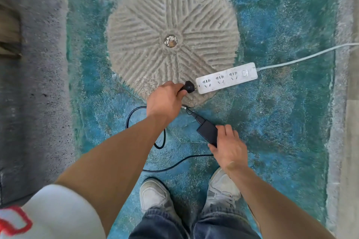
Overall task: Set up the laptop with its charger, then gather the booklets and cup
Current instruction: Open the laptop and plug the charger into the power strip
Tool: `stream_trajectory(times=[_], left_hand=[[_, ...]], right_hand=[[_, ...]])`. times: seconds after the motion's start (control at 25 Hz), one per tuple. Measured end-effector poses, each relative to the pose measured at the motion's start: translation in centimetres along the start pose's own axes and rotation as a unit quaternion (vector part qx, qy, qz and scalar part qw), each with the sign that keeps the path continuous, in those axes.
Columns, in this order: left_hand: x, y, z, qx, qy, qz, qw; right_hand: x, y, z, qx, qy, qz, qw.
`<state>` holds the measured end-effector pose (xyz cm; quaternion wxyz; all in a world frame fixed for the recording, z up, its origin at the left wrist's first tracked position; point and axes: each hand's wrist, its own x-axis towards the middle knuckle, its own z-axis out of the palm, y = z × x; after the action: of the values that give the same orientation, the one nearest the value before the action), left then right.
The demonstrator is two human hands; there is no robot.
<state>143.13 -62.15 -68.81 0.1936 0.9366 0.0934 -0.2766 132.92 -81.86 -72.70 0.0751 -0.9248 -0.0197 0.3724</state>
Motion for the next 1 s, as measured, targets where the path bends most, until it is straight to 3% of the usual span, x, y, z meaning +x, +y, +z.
stream_trajectory(times=[0.36,0.56,0.76,1.0], left_hand=[[2.4,3.0,1.1,-0.003,-0.018,-0.042,0.999],[2.1,4.6,2.1,0.001,-0.02,-0.057,0.998],[2.1,5.6,2.3,0.101,-0.025,-0.045,0.994],[2.4,7.4,2.1,0.182,-0.028,-0.018,0.983]], right_hand=[[2.7,1.9,-0.3,-0.057,-0.004,-0.044,0.997],[6.5,3.3,-4.0,-0.058,0.16,-0.077,0.982],[11.5,4.6,-8.0,-0.111,0.125,-0.1,0.981],[13.3,4.1,-10.4,-0.088,0.146,-0.107,0.98]])
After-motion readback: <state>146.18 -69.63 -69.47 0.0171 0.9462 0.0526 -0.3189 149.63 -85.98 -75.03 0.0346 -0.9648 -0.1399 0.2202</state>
